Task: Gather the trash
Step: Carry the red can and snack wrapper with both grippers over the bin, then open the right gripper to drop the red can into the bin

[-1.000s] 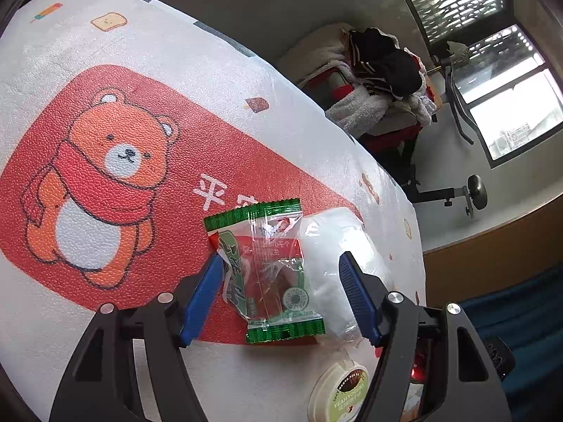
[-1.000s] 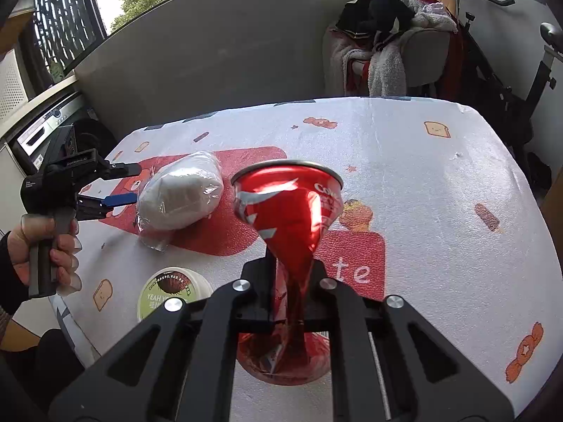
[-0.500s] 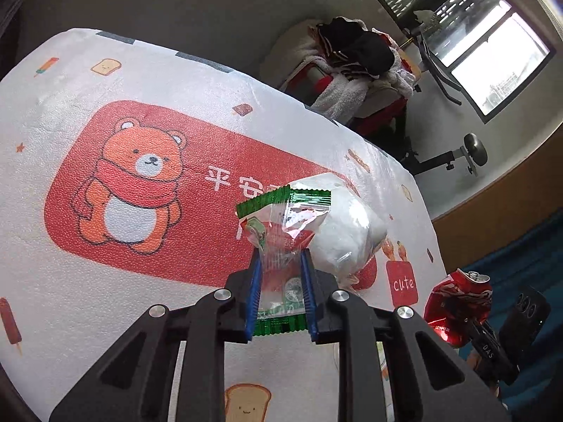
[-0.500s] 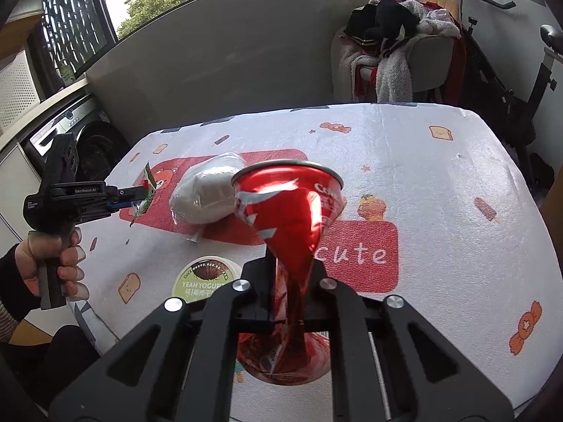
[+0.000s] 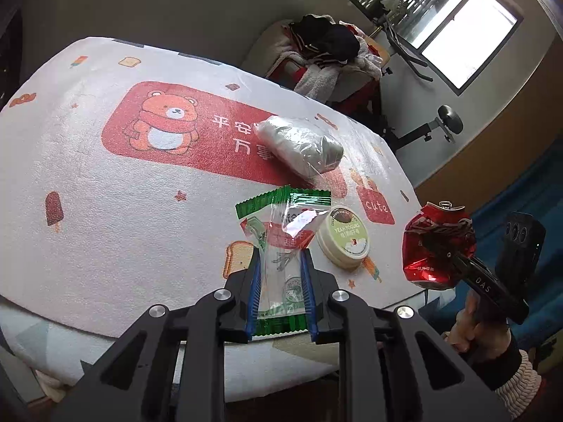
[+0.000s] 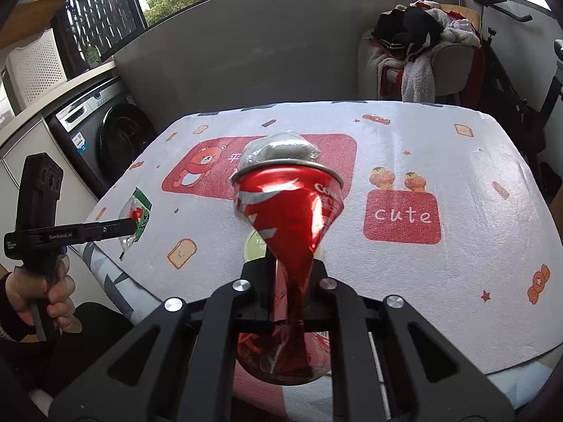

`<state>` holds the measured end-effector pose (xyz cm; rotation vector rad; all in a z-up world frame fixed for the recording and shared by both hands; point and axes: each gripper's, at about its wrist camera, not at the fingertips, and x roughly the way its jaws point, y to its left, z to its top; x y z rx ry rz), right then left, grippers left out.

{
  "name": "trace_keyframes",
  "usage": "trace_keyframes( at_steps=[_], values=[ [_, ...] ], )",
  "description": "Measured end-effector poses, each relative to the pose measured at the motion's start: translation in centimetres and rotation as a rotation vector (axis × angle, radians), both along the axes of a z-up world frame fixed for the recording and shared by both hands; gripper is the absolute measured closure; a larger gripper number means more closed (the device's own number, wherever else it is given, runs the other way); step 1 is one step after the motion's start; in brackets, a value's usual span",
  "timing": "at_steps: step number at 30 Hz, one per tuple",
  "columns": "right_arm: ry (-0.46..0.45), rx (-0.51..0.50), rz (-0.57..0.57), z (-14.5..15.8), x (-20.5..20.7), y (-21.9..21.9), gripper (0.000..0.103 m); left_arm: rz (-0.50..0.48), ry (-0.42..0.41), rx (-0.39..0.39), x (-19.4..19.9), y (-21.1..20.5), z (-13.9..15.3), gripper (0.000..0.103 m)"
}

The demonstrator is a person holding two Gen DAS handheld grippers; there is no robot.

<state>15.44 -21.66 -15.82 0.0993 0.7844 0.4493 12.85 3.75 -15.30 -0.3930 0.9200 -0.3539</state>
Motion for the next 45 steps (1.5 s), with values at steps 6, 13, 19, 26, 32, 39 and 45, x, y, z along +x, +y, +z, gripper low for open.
trace_keyframes(
  at_steps=[6,13,19,26,32,39,45],
  values=[
    [0.008,0.001,0.029,-0.4,-2.7,1.1,0.091,-0.027,-0.023,0.014,-4.2,-0.5,0.3,0.082],
    [0.017,-0.01,0.067,-0.9,-5.4,2.4,0.091,-0.085,-0.066,0.068,-8.5,-1.6,0.2,0.082],
    [0.03,-0.038,0.113,-1.8,-7.4,3.5,0.091,-0.114,-0.104,0.075,-11.3,-1.6,0.0,0.082],
    [0.064,-0.046,0.157,-3.1,-9.2,4.3,0.091,-0.136,-0.147,0.097,-13.7,-1.7,-0.2,0.082],
    [0.091,-0.055,0.196,-4.3,-10.6,5.1,0.091,-0.139,-0.16,0.099,-14.7,-1.9,-0.8,0.082],
    [0.169,-0.066,0.281,-6.3,-11.9,6.8,0.091,-0.135,-0.162,0.089,-15.9,-1.7,-1.6,0.082],
    [0.267,-0.104,0.333,-9.1,-12.1,8.7,0.091,-0.128,-0.161,0.081,-15.8,-1.5,-1.8,0.082]
  ],
)
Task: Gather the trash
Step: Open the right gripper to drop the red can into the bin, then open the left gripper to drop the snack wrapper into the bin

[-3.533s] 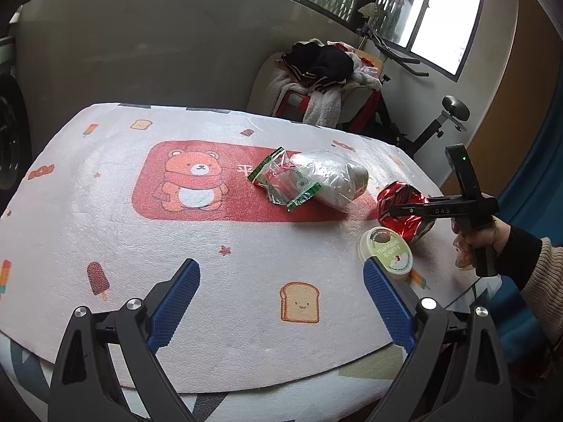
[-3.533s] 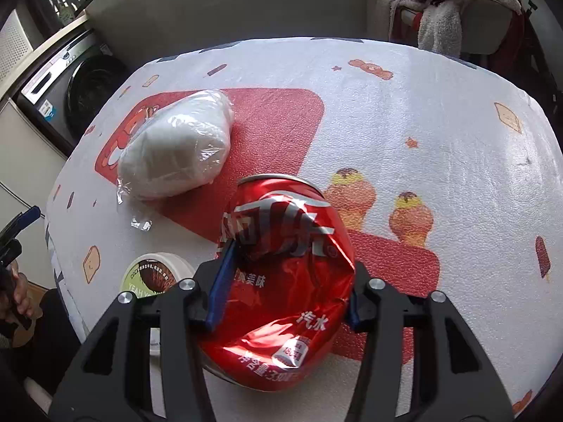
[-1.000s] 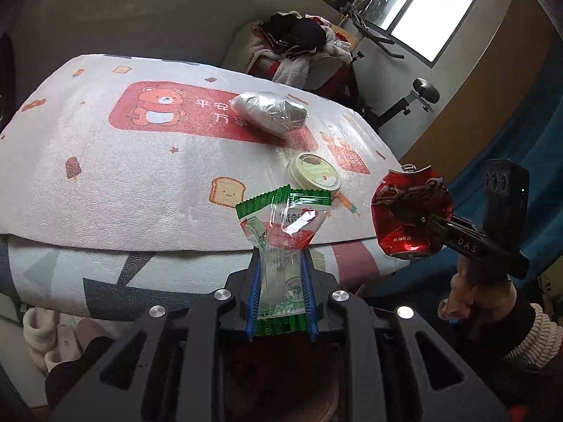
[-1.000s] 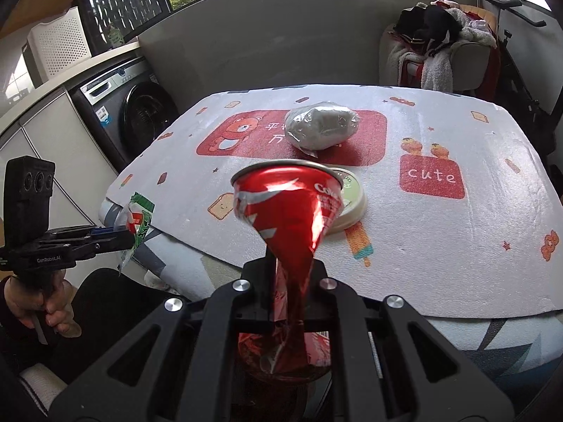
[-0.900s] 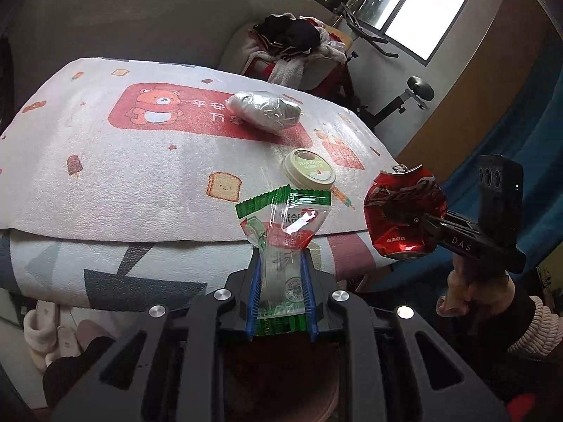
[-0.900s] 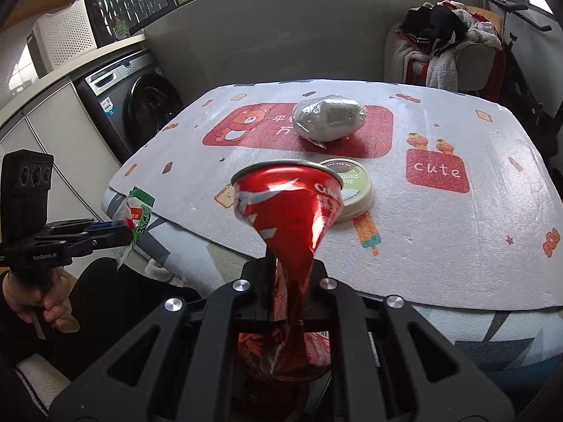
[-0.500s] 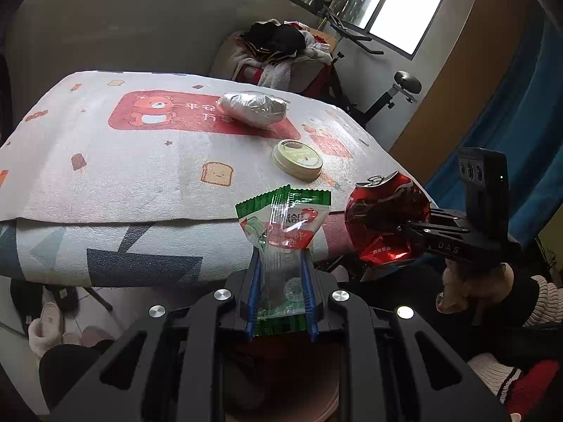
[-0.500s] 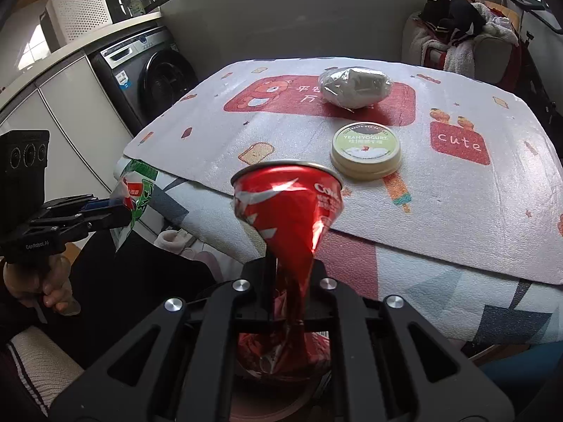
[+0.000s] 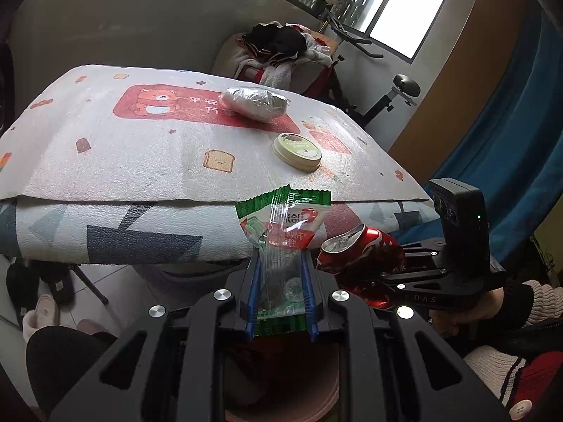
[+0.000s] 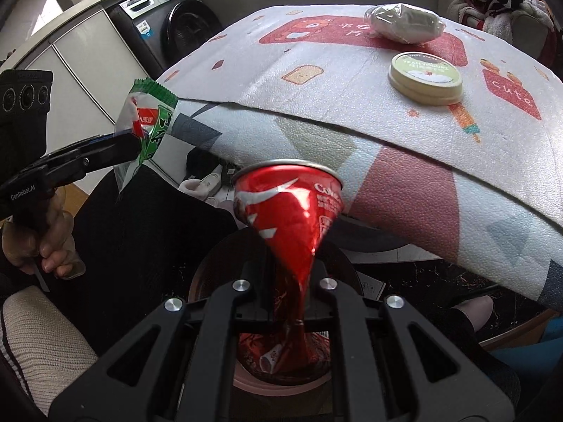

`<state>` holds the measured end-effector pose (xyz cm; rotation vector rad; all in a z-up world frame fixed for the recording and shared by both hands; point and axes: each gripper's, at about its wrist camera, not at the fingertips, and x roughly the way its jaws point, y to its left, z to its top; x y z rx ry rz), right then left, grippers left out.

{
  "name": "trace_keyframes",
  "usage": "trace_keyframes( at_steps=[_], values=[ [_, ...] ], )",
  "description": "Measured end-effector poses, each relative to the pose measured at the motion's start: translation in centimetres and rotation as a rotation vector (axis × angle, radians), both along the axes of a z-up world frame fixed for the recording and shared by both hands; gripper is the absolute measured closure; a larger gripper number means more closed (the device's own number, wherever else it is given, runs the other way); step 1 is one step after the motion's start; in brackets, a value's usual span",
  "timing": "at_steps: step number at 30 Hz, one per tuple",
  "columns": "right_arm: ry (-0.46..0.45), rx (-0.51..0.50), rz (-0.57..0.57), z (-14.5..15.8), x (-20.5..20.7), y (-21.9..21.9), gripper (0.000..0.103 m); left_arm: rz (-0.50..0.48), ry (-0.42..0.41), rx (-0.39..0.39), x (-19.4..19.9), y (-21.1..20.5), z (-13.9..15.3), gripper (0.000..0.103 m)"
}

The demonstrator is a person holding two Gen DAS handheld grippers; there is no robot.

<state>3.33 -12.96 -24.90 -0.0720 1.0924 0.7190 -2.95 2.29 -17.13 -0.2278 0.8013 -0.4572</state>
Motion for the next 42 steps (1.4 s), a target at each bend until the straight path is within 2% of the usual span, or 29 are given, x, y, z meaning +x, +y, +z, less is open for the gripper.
trace_keyframes(
  at_steps=[6,10,14,20,23,25,27,32,42],
  values=[
    [0.054,-0.061,0.044,-1.9,-0.3,1.5,0.091,0.004,0.021,-0.009,0.1,0.2,-0.6,0.082],
    [0.075,-0.075,0.043,-2.5,-0.3,1.6,0.084,0.003,0.025,-0.009,0.1,0.1,-0.8,0.082],
    [0.075,-0.077,0.035,-2.5,-0.3,1.4,0.081,0.004,0.03,-0.012,0.1,0.2,-0.9,0.082],
    [0.011,-0.039,-0.021,-0.9,0.2,0.1,0.052,-0.004,0.033,-0.013,0.0,0.1,-1.1,0.082],
    [-0.082,0.007,-0.068,0.9,0.3,-1.2,0.031,-0.015,0.037,-0.007,0.0,-0.1,-1.3,0.082],
    [-0.173,0.007,-0.095,2.3,0.2,-2.0,0.013,-0.026,0.038,-0.008,0.1,-0.3,-1.4,0.082],
    [-0.252,0.005,-0.115,3.4,0.1,-3.0,0.008,-0.036,0.042,-0.007,0.1,-0.5,-1.5,0.082],
    [-0.363,-0.005,-0.177,4.4,-0.1,-5.3,0.006,-0.062,0.057,0.01,0.3,-1.2,-2.0,0.082],
    [-0.354,-0.025,-0.208,2.9,-0.4,-5.5,0.006,-0.113,0.081,0.082,0.3,-3.1,-2.8,0.081]
  ],
)
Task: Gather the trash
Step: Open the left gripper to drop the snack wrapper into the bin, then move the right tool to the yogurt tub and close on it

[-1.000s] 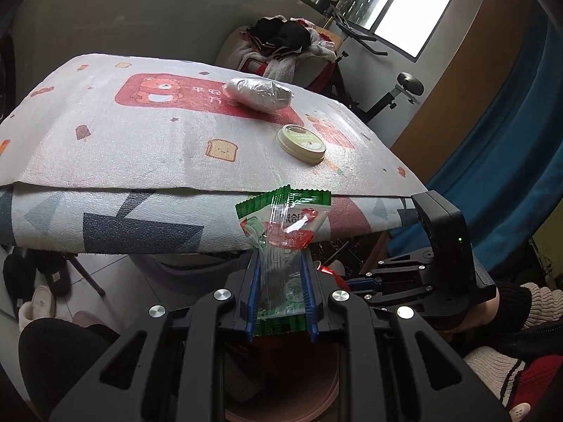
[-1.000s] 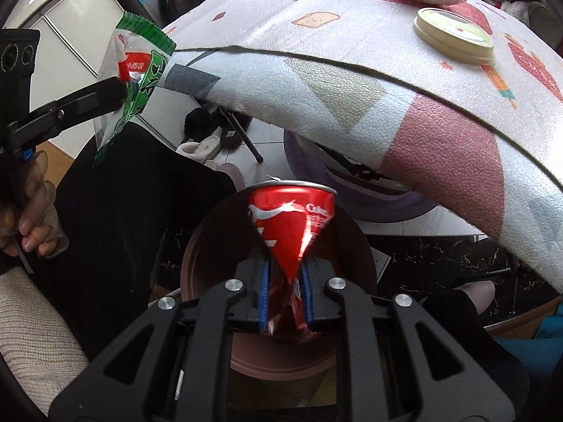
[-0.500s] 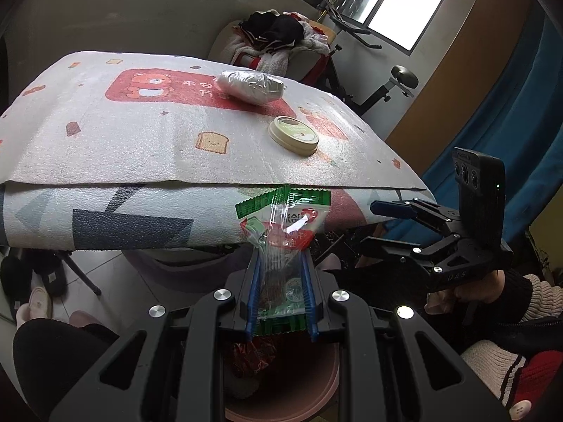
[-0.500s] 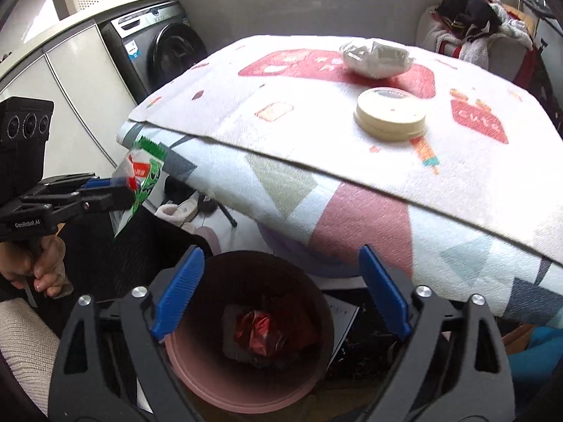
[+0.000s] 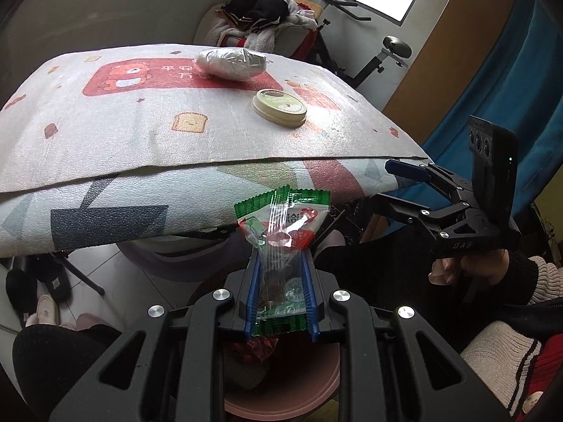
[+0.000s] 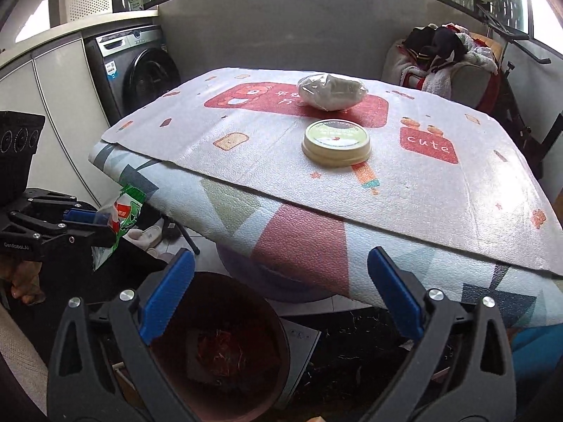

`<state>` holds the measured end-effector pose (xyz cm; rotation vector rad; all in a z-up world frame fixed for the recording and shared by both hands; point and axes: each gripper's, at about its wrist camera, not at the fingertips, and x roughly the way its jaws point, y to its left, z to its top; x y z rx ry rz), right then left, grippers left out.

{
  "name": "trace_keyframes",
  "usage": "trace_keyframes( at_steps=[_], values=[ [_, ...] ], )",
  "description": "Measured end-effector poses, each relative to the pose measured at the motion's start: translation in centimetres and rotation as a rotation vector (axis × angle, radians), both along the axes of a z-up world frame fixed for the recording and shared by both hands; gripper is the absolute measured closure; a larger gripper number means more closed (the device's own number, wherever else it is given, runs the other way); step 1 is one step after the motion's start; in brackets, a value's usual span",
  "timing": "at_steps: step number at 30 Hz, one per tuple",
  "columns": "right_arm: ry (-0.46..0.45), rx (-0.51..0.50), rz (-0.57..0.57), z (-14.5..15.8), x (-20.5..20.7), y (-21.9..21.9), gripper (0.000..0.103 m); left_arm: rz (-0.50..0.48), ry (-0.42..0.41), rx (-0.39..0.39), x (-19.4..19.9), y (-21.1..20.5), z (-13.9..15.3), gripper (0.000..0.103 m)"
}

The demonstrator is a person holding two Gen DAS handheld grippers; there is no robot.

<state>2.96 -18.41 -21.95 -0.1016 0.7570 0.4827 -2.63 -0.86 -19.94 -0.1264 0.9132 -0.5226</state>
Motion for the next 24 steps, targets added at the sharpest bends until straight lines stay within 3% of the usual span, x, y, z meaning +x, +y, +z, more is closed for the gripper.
trace_keyframes(
  at_steps=[11,14,22,24],
  values=[
    [0.013,0.01,-0.011,-0.2,0.0,-0.1,0.006,-0.015,-0.002,0.014,-0.3,-0.4,-0.1,0.059],
    [0.014,0.006,-0.009,-0.3,0.0,0.0,0.006,0.009,-0.016,0.016,-0.3,-0.1,0.1,0.049],
    [0.021,0.001,-0.009,-0.4,0.1,0.2,0.006,0.144,-0.065,0.041,-0.2,1.4,1.2,0.01],
    [0.023,0.0,-0.011,-0.4,0.1,0.2,0.006,0.174,-0.077,0.049,0.1,1.7,1.7,0.006]
  ],
)
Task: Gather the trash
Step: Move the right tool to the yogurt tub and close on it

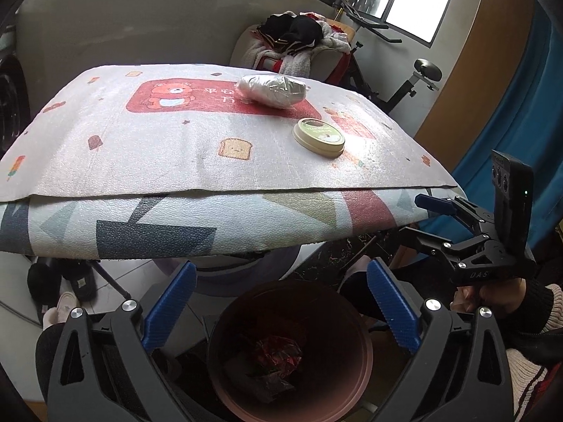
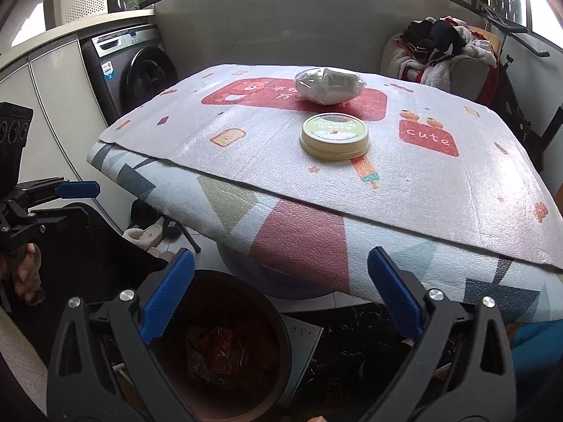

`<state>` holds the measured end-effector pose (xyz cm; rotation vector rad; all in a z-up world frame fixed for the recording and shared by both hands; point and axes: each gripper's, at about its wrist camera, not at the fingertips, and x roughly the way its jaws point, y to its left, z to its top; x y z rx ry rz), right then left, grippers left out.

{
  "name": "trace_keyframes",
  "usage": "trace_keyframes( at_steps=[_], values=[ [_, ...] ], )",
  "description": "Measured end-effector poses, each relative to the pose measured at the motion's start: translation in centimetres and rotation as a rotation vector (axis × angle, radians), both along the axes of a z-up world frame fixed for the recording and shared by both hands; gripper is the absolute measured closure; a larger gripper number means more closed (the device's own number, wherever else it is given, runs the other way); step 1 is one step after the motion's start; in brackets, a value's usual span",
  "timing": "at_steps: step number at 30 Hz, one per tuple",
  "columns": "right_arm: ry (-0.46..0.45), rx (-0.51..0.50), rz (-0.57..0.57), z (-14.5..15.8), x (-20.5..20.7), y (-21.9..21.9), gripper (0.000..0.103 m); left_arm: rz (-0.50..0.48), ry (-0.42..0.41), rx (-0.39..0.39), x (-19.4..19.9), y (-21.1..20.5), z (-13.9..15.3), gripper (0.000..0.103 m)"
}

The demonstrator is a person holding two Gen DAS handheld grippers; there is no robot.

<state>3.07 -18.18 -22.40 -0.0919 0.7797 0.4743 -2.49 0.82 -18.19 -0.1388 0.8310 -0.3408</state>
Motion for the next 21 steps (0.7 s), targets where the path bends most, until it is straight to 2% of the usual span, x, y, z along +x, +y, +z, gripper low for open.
trace_keyframes(
  at_steps=[10,21],
  values=[
    [0.048,0.022,-0.023,0.0,1.5,-0.4,0.006,0.053,-0.068,0.031,2.4,1.5,2.6,0.006],
    [0.043,0.024,-0.046,1.4,5.2,-1.0,0.006,0.063,-0.151,0.064,5.9,2.4,6.0,0.006]
  ],
)
